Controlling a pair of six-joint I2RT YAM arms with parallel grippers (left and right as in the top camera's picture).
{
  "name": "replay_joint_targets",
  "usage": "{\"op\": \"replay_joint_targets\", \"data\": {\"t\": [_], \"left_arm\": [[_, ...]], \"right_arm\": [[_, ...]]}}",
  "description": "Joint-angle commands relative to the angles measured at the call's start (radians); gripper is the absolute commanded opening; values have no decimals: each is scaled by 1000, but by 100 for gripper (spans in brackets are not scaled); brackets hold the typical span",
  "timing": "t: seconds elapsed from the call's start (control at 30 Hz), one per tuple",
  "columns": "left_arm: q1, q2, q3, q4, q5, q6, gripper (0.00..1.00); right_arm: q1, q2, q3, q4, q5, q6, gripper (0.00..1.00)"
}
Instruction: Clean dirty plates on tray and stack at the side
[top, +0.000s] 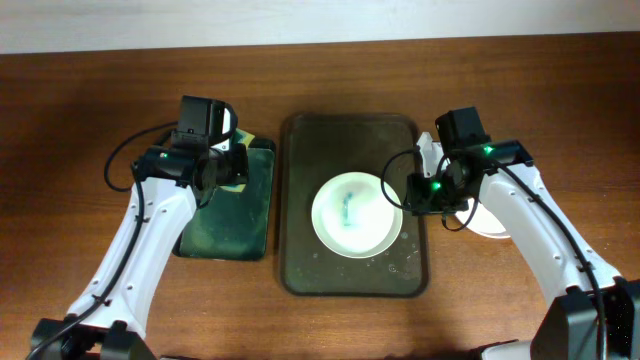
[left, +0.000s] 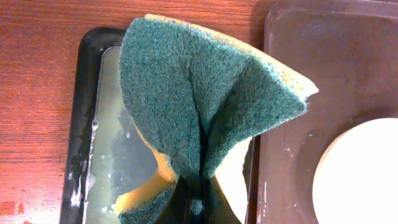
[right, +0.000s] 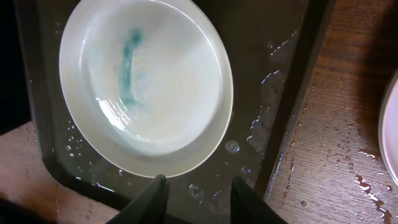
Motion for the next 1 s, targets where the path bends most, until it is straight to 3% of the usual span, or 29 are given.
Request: {"op": "replay_joint_targets", "data": {"t": [0.0,0.73,0.87,0.97], "left_arm": [[2,-20,26,9,-14,17,0],[2,-20,26,2,-8,16,0],[-7,-19,23,4,125,-40,0],[-88,-6,17,10,181,-106,0]], "right_arm": [[-2,3,-8,4,2,-3,34],[-2,3,-8,12,2,-3,34],[-2,37,-37,63,1,20,30],[-2,123,-50,121,1,19,30]]}}
